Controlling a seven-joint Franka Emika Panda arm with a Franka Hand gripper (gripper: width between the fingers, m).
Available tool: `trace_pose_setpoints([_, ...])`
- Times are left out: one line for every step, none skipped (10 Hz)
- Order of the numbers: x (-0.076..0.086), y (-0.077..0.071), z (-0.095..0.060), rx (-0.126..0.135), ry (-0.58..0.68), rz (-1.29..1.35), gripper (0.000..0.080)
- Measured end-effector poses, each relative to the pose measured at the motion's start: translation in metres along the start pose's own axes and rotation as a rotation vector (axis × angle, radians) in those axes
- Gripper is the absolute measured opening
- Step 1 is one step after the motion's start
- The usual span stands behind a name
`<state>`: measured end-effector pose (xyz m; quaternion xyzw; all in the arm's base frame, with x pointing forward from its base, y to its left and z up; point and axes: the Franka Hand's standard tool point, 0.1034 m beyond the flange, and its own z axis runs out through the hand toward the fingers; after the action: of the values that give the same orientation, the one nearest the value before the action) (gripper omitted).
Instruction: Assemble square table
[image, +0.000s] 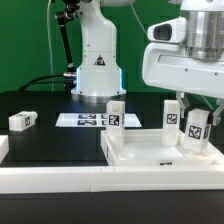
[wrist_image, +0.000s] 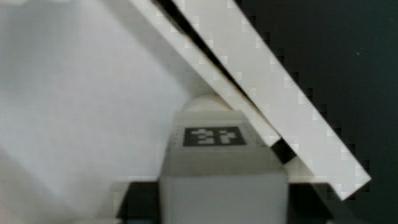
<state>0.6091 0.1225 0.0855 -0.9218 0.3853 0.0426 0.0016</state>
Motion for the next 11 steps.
trace_pose_setpoints([-0.0002,-0.0005,-0.0001,0.001,0.001,0.042,0.0293])
trace_pose_setpoints([0.0002,-0.0010,-0.0002,0.005,0.000,0.116,0.0293])
trace_pose_setpoints([0.0010,-0.0014,-0.0004,0.014,-0.007,0.184,0.0293])
trace_pose_setpoints([0.0009,-0.0016,-0.0002,0.015,-0.007,0.203,0.0293])
trace_pose_setpoints([0.0008,-0.0016,0.0001,0.014,-0.008,0.193,0.0355])
trace_pose_setpoints([0.0019,-0.0011,0.0001,0.014,-0.006,0.133,0.0355])
trace_pose_setpoints([0.0045,-0.0001,-0.0007,0.016,-0.004,0.042,0.0537])
trace_pose_setpoints([0.0055,-0.0017,-0.0007,0.021,0.006,-0.016,0.0537])
trace_pose_setpoints([0.0065,-0.0054,-0.0005,0.036,0.024,-0.131,0.0628])
trace_pose_setpoints([0.0080,-0.0056,-0.0002,0.041,0.032,-0.223,0.0643])
trace_pose_setpoints([0.0084,-0.0053,-0.0001,0.039,0.034,-0.277,0.0643])
